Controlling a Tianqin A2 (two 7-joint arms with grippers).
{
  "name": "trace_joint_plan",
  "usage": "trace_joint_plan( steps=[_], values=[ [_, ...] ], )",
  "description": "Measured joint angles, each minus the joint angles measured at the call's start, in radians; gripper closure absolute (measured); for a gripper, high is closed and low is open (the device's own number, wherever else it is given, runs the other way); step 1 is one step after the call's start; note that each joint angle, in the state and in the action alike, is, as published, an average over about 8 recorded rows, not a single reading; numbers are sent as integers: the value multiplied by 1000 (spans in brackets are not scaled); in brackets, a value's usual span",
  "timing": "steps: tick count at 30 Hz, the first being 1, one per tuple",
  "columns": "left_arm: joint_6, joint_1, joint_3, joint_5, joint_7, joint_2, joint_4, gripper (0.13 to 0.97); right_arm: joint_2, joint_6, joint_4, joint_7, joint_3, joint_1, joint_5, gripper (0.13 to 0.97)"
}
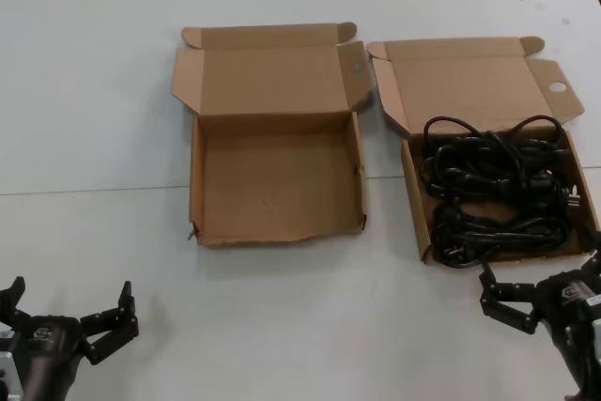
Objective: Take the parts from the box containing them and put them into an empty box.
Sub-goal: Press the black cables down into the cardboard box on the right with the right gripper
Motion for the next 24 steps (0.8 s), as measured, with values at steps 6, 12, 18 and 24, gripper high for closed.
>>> trace_joint_plan(
  steps=[6,12,18,24],
  values=[
    [0,0,0,0,0,0,0,132,0,0,0,0,0,0,0,129],
    [0,0,0,0,0,0,0,132,0,0,0,0,0,0,0,129],
    [0,0,0,0,0,0,0,137,0,0,0,0,0,0,0,129],
    [0,0,0,0,0,0,0,172,1,1,0,0,0,0,0,129]
  ],
)
